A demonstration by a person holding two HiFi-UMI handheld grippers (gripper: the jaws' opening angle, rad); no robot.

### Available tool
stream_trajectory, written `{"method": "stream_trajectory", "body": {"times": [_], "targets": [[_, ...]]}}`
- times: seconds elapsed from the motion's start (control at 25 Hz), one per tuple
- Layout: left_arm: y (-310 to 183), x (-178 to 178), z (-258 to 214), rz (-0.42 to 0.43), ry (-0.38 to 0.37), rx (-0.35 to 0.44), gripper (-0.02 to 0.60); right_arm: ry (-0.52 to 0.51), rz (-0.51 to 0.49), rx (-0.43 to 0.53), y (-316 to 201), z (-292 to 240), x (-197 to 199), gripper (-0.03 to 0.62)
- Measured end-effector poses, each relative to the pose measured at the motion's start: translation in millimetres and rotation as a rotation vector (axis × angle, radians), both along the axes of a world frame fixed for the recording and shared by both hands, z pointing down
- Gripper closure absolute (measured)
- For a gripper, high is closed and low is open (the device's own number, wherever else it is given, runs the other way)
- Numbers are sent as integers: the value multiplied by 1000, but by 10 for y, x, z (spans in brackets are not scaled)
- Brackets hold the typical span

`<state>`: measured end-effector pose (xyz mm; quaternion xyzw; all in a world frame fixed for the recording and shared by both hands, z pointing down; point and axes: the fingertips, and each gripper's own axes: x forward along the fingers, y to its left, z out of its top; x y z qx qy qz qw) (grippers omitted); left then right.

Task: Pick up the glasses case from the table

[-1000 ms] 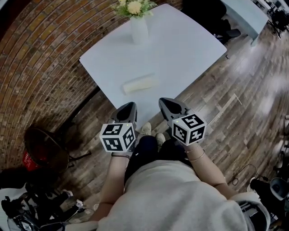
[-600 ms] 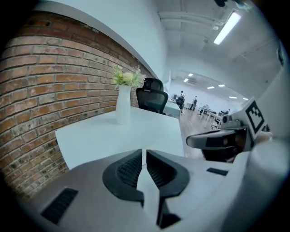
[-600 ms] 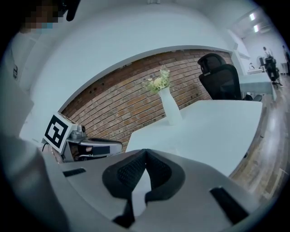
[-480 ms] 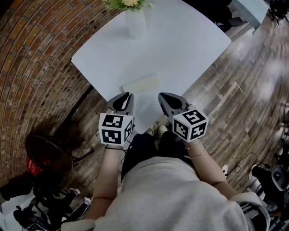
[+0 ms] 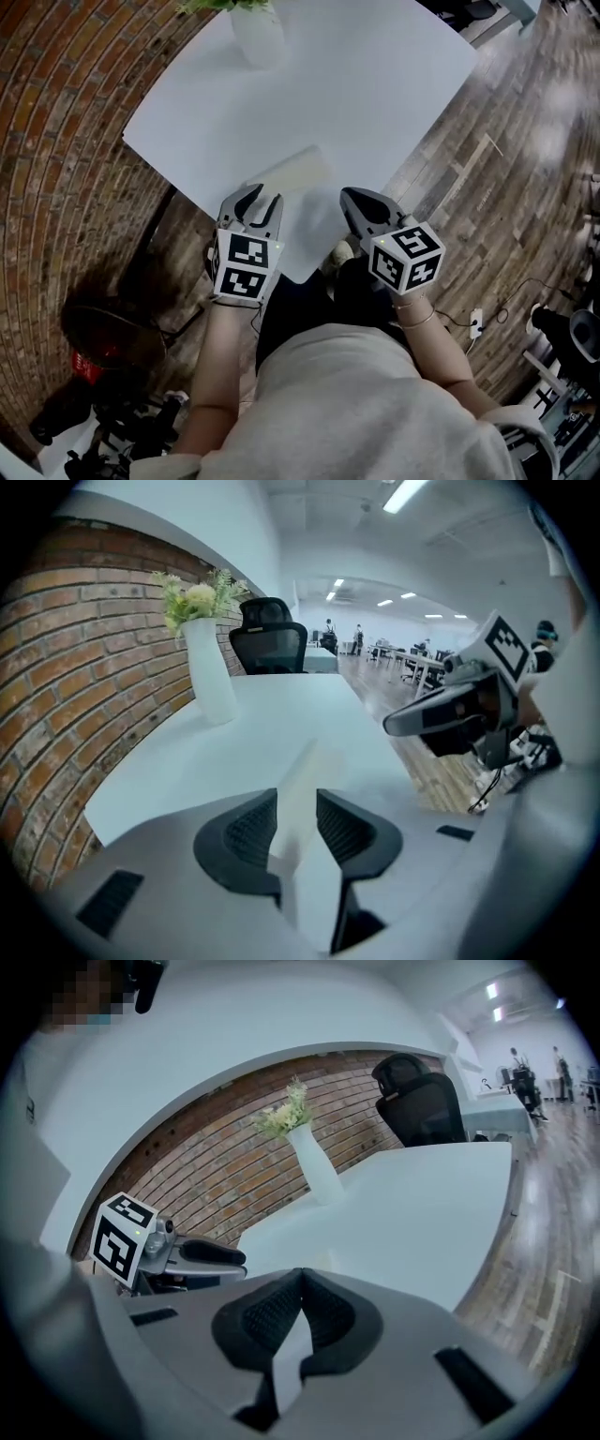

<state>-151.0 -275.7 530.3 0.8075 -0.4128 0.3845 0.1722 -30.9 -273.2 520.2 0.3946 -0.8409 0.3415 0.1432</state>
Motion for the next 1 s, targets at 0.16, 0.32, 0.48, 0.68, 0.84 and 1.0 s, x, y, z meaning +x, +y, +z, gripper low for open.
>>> {"method": "stream_trajectory", "body": {"times": [0.16, 0.32, 0.48, 0.68, 0.84, 1.0], "targets": [[-52, 15, 188, 60, -65, -19, 396, 32, 16, -25, 7, 158, 55, 595], [-119, 90, 304, 133, -74, -30, 334, 30, 46, -44, -13, 254, 103, 595], [-186, 123, 398, 225, -114, -59, 311, 35, 61, -56, -21, 292, 87, 595], [-208, 118, 534, 296, -135, -125, 304, 38, 70, -63, -1, 318, 15, 595], [-232, 160, 614, 346, -144, -150, 302, 39, 87, -73, 35, 346, 0, 595], [-272, 208, 666, 362, -146, -152, 301, 43, 105, -89, 67, 405, 23, 595]]}}
